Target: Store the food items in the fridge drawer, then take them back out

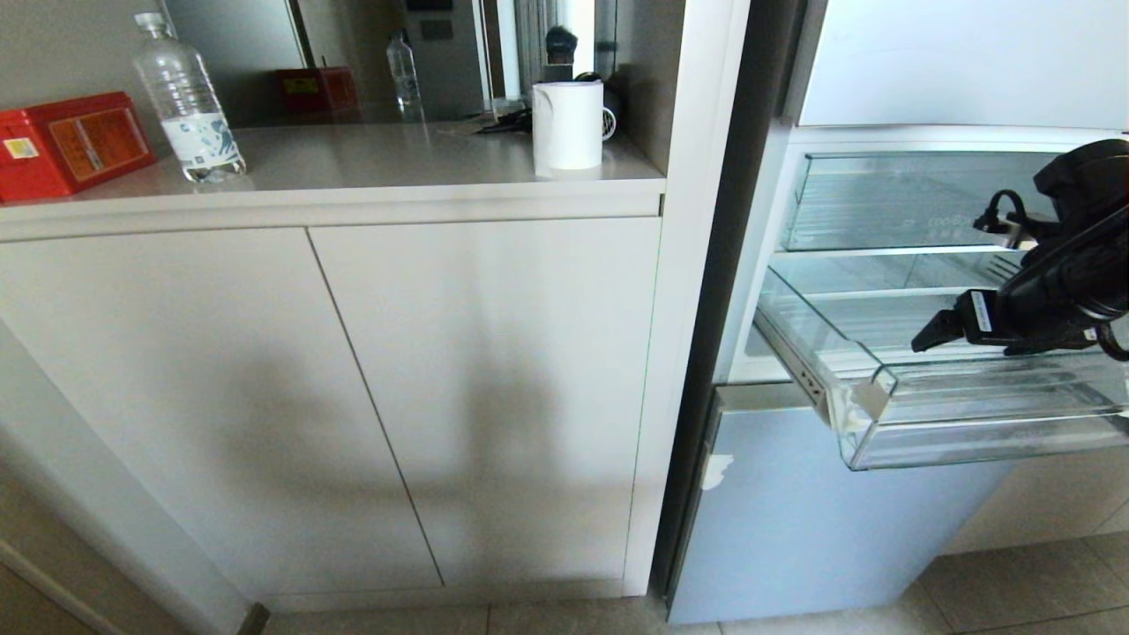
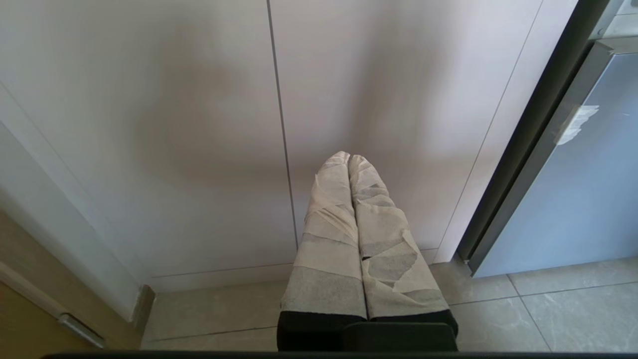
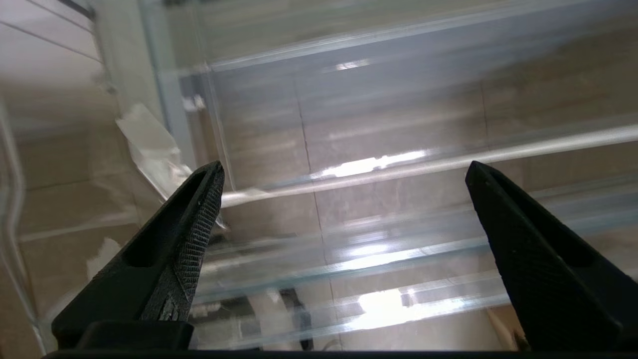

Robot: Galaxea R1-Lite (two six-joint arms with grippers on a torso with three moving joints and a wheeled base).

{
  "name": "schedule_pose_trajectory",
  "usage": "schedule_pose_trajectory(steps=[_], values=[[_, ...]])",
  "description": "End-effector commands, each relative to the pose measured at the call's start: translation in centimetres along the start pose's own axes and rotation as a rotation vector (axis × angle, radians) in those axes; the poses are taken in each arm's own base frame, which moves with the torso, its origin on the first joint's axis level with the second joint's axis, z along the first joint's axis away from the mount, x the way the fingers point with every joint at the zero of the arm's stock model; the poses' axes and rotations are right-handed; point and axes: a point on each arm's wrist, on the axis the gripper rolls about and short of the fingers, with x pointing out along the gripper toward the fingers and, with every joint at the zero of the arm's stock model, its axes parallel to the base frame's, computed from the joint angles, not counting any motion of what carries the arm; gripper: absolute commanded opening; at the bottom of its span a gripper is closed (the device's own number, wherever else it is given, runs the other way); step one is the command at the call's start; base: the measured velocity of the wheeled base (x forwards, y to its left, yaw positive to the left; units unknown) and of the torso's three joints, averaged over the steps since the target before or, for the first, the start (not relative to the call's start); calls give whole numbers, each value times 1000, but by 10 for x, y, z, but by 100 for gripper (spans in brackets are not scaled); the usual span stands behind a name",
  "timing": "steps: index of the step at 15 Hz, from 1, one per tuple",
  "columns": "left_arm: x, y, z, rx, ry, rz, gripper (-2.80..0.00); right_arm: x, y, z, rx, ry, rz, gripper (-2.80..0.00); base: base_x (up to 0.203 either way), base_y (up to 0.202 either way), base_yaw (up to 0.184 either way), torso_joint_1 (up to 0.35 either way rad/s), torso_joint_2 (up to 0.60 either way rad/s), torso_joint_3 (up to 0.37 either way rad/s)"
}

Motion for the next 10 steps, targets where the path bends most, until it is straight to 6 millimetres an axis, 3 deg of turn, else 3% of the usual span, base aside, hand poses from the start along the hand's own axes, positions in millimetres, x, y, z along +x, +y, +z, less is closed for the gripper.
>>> schedule_pose_trajectory(steps=[1, 6, 10], values=[[0, 0, 0, 0, 1, 1, -280, -8, -2, -6, 0, 6, -2, 0, 0, 0, 0, 0, 0, 0], [0, 0, 0, 0, 1, 0, -280, 5, -7, -7, -4, 35, -11, 0, 0, 0, 0, 0, 0, 0], [0, 0, 0, 0, 2, 0, -280, -11, -12, -19, -15, 41, -23, 0, 0, 0, 0, 0, 0, 0]])
